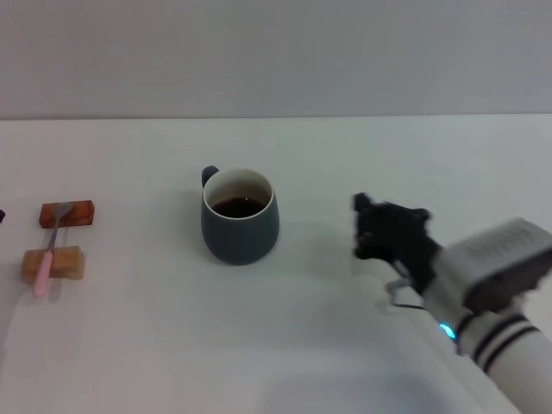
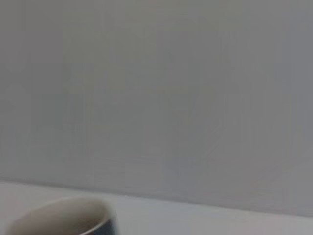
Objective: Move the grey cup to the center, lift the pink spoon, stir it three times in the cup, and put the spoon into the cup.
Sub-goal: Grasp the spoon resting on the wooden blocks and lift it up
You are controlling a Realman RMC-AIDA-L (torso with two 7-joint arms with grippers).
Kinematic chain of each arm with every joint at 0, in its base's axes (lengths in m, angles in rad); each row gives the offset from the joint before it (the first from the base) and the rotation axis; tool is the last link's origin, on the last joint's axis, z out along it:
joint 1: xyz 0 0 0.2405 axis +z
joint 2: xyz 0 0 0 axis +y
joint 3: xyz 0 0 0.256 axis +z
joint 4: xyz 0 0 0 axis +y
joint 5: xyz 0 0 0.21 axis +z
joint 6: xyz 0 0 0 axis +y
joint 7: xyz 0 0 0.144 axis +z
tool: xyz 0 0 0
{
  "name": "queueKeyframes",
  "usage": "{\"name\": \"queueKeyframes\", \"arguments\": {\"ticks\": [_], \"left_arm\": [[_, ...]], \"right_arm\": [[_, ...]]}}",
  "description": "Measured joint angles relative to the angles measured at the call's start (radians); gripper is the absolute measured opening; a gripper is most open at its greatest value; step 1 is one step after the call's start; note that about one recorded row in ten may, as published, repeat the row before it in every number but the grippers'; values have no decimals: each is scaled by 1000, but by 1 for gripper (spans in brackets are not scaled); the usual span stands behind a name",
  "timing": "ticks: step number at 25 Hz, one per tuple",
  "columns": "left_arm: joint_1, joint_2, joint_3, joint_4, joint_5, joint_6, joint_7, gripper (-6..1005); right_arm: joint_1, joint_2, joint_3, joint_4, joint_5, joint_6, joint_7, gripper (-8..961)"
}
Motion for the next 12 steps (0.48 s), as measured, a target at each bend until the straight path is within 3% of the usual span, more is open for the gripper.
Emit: {"name": "queueKeyframes", "arguments": {"ticks": [3,8,12], "left_arm": [[5,0,15,-1,-2,7,0,815],[66,3,109,-45,-2,26,-2,815],[85,4,131,-53,-2,28,-6,815]], "right_arm": [[-62,-2,12,-17,1,-92,0,0],[-154,-4,26,-62,4,-250,0,0],[-196,-6,59,-86,7,-298,0,0]]}}
